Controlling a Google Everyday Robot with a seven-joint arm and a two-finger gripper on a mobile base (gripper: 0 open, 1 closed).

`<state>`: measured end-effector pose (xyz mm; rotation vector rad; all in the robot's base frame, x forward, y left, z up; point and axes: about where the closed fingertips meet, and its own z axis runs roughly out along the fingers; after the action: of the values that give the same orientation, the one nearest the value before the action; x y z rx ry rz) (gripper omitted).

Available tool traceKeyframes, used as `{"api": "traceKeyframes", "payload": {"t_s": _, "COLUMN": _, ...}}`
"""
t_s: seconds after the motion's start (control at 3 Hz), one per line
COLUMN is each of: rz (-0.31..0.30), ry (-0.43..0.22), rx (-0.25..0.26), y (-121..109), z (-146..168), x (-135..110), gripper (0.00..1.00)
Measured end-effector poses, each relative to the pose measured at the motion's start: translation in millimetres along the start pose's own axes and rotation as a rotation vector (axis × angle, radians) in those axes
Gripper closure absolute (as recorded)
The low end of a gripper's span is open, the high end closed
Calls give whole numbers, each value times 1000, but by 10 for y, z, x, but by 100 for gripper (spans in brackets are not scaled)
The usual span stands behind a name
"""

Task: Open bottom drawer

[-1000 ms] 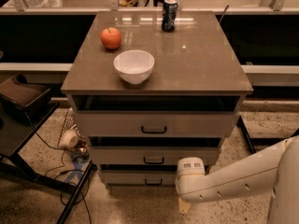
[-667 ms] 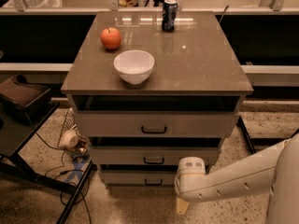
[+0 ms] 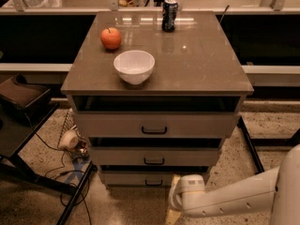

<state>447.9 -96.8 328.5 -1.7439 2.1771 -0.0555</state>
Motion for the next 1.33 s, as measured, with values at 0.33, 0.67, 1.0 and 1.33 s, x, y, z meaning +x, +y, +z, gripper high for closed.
{"api": "traceKeyframes", "payload": {"t_s": 0.33, "rz": -26, "ry": -47, "rx": 20, "y": 125, "z": 368, "x": -257, "gripper": 0}}
{"api": "traceKeyframes", "payload": {"t_s": 0.67, "rz": -43, "ry": -50, "rx": 39, "y": 157, "z": 553, "x": -392, "gripper": 0}}
{"api": "traceKeyframes", "payload": {"t_s": 1.0, "rz": -26, "ry": 20, "rx": 41, "y": 218, "z": 676, "x": -502, "gripper": 0}}
{"api": "traceKeyframes", "payload": {"t_s": 1.33, "rz": -24, "ry": 86, "rx": 65, "y": 162, "z": 683, "x": -377, "gripper": 0}}
